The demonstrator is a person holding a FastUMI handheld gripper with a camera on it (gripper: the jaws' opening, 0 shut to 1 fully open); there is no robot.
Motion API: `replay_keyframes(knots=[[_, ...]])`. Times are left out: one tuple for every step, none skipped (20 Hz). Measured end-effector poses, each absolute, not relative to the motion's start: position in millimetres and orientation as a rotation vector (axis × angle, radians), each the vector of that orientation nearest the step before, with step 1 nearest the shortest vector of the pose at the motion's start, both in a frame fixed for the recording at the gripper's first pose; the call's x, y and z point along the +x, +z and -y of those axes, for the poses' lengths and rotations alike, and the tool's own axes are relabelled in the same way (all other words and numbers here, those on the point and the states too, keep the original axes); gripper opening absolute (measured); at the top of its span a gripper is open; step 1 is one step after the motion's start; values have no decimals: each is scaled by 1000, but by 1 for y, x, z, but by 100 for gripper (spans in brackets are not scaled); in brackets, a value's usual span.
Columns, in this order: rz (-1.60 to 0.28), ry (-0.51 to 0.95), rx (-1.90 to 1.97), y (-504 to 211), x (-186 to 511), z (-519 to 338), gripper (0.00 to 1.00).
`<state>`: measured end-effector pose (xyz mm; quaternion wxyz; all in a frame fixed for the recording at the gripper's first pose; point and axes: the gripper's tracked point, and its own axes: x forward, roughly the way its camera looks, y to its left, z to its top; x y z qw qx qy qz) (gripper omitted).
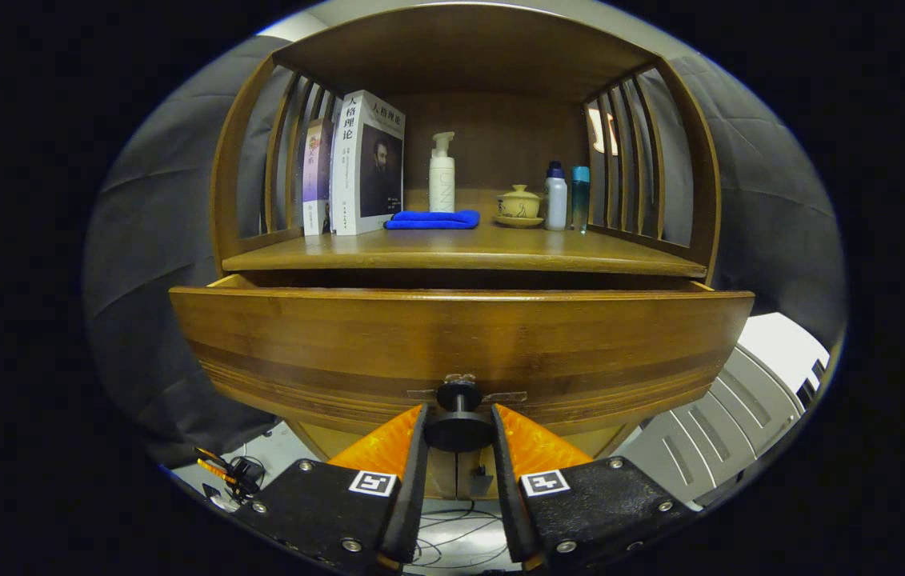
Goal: Pull open the drawer, take out the items inside it, and place them on the countertop above the cabinet.
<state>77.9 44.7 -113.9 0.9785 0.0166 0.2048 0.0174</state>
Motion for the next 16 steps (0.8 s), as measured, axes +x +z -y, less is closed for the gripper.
replay_keyframes(knots=[[-417, 35, 32, -114, 74, -45, 42], [-418, 35, 30, -113, 68, -44, 42], [-420, 35, 28, -112, 64, -44, 42], [-420, 35, 27, -112, 58, -44, 42], [-423, 37, 24, -111, 54, -43, 42], [-425, 43, 19, -111, 48, -43, 42], [-430, 46, 17, -110, 44, -43, 42], [-432, 48, 14, -110, 39, -42, 42], [-437, 50, 13, -109, 35, -42, 42], [-437, 52, 11, -110, 29, -42, 42], [-442, 51, 13, -109, 25, -41, 42], [-444, 51, 13, -109, 19, -41, 42], [-448, 51, 12, -109, 15, -41, 42], [-455, 53, 11, -111, 8, -41, 42], [-468, 55, 10, -114, 2, -41, 42], [-483, 54, 6, -117, -5, -39, 42]])
